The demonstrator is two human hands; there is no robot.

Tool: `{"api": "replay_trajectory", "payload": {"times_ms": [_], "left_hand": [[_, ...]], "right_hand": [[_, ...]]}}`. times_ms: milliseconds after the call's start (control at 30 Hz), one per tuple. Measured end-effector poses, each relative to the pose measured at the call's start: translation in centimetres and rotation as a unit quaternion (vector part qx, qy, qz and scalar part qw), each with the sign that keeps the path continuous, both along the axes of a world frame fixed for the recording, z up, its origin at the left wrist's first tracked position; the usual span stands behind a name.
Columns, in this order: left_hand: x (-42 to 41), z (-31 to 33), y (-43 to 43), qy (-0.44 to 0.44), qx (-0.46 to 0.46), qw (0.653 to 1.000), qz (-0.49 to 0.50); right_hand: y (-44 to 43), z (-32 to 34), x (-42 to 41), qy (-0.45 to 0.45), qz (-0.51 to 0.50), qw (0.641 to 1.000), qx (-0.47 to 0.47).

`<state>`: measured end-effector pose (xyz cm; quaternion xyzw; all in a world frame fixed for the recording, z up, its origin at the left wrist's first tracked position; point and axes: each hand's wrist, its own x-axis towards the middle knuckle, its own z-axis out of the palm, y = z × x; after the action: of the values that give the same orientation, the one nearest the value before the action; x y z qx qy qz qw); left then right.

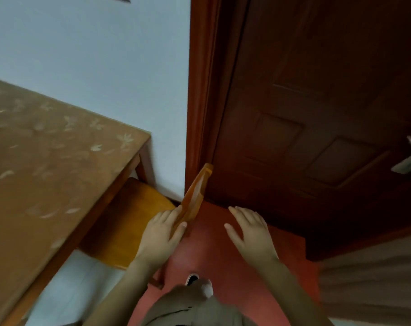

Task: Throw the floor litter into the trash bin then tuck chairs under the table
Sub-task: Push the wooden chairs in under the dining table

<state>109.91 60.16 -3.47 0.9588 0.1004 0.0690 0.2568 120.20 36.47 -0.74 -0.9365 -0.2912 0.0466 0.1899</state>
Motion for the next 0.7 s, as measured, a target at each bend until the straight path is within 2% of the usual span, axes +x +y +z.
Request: {"api": "replay_trajectory", "payload": {"times_ms": [233,433,533,700], "left_hand": [[5.3,1.8,2.3,0.008,0.013,0.995,0.095],[4.4,1.6,1.3,0.025,0.005,0.980,0.199],[3.9,0.7,-0.8,0.046,0.001,0.964,0.261],[3.9,-0.4,-5.2,0.071,-0.013,0.925,0.373]], "right_hand": [[5.7,2.1,9.4,-0.006,0.131,0.991,0.022],[9.8,0.6,14.0,0.020,0.286,0.957,0.043],[11.5,-0.8,15.9,0.037,0.391,0.919,0.029],[13.5,-2.5,17.9,0.083,0.568,0.817,-0.044]]}}
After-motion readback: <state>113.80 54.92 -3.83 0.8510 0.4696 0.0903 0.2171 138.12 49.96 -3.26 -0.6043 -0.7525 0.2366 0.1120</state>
